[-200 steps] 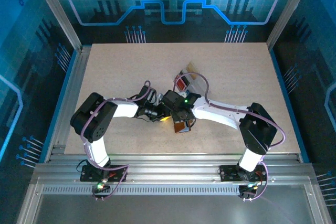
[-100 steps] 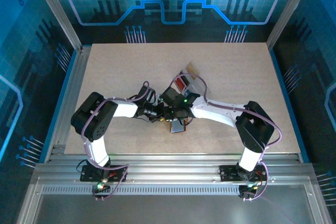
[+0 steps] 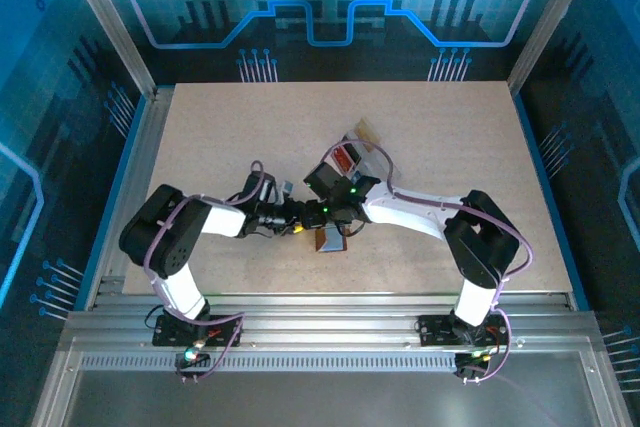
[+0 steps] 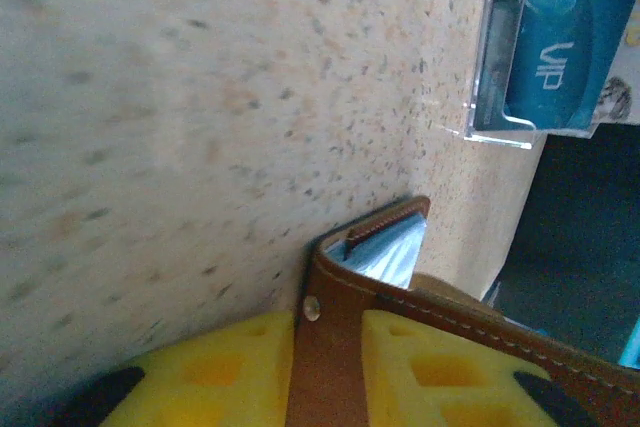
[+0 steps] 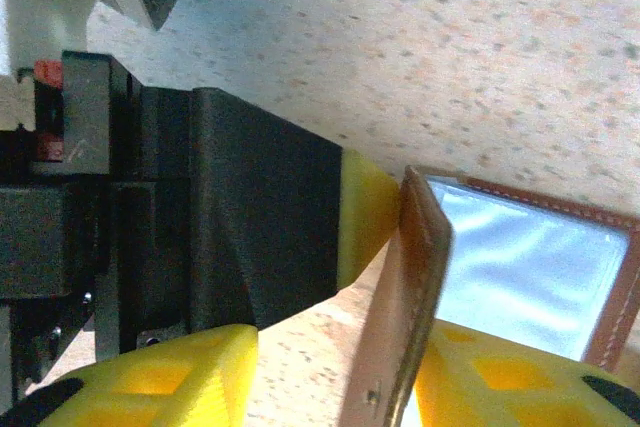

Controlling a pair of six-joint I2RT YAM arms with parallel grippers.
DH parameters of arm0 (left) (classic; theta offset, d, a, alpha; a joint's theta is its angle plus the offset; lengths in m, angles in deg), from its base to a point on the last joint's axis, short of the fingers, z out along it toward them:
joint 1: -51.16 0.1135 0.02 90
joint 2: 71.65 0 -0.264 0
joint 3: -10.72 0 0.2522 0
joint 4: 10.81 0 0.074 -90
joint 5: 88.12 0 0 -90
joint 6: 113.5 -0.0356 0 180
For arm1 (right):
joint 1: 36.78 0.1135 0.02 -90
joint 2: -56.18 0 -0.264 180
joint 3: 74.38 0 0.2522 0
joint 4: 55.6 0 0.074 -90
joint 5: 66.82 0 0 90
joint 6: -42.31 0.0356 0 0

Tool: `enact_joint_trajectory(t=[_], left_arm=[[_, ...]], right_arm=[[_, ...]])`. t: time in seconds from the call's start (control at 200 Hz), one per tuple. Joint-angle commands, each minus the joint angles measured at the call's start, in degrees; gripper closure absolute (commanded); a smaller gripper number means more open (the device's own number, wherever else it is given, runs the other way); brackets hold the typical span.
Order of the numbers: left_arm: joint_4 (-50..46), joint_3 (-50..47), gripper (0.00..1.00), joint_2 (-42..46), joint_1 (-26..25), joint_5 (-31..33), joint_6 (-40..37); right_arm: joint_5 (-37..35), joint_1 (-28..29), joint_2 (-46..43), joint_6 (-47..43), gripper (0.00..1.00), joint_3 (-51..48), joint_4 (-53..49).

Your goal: Put the credit cards into the card holder

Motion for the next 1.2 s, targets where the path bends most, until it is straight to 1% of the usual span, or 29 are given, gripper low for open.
enact_joint_trajectory(t=[0.0, 0.035, 0.11, 0.26, 0.315, 0.36, 0.41, 0.5, 0.605, 0.645, 0.695, 0.765, 0.86, 0.921, 0.996, 1.041, 1.081, 1.146, 1.196], left_arm=[[-7.8, -4.4, 0.68, 3.1, 1.2, 0.4, 4.7], [-7.9, -4.8, 0.66, 3.4, 1.2, 0.6, 4.8], [-6.7, -6.1, 0.66, 4.1, 1.5, 0.2, 5.8], [-5.8, -10.0, 0.71, 7.9, 4.5, 0.4, 7.3], [-6.7, -11.0, 0.73, 9.9, 5.5, 0.6, 7.2], [-8.7, -11.3, 0.74, 11.7, 6.1, 1.2, 6.6], [-11.3, -11.3, 0.74, 13.7, 6.3, 2.2, 5.5], [-14.2, -11.4, 0.76, 16.2, 7.1, 2.9, 4.3], [-16.3, -11.7, 0.76, 18.6, 8.7, 2.8, 3.4], [-17.5, -11.6, 0.76, 19.5, 9.1, 3.1, 2.7], [-19.5, -11.1, 0.76, 20.5, 9.3, 3.5, 1.5], [-22.1, -10.0, 0.76, 21.6, 9.3, 3.9, -0.3], [-24.6, -8.8, 0.76, 22.4, 9.3, 4.7, -2.0], [-25.4, -8.5, 0.75, 22.6, 9.3, 5.2, -2.6], [-25.4, -8.3, 0.75, 22.6, 9.3, 5.3, -2.7], [-25.4, -8.3, 0.75, 22.5, 9.3, 5.5, -2.7], [-25.4, -8.3, 0.75, 22.4, 9.3, 5.5, -2.7], [-25.4, -8.1, 0.76, 22.3, 9.3, 5.6, -2.6], [-25.5, -8.1, 0.75, 22.3, 9.3, 5.7, -2.7]], right_arm=[[2.2, 0.6, 5.9, 0.0, 0.53, -0.1, 4.1], [2.5, 0.6, 6.1, 0.0, 0.53, 0.1, 4.2], [2.7, 0.6, 6.4, 0.3, 0.53, 0.7, 4.4], [1.9, 0.9, 6.2, 0.0, 0.53, 1.5, 3.5], [1.8, 1.1, 6.4, -0.1, 0.54, 1.9, 3.2], [1.8, 1.3, 6.7, -0.2, 0.56, 2.2, 3.2], [1.6, 1.6, 7.1, -0.3, 0.62, 2.8, 2.8], [-1.0, 2.3, 7.8, -0.7, 0.71, 4.4, 0.5], [-6.4, 3.5, 9.2, -0.9, 0.86, 7.0, -4.8], [-9.1, 4.0, 9.3, -0.7, 0.89, 7.5, -6.8], [-14.7, 5.2, 9.2, -0.4, 0.95, 8.4, -11.0], [-24.7, 7.0, 9.5, 1.0, 1.00, 10.9, -19.4], [-35.0, 8.8, 10.7, 3.4, 1.00, 13.8, -28.9], [-38.2, 9.3, 12.4, 5.1, 1.00, 15.7, -34.4], [-41.2, 10.3, 14.8, 6.6, 1.00, 17.4, -37.8], [-41.5, 10.9, 16.6, 7.2, 1.00, 18.7, -39.2], [-40.6, 11.3, 18.2, 6.8, 0.97, 19.9, -39.4], [-38.2, 11.9, 19.9, 5.1, 0.90, 20.7, -36.9], [-36.1, 12.4, 20.5, 3.7, 0.83, 20.7, -34.6]])
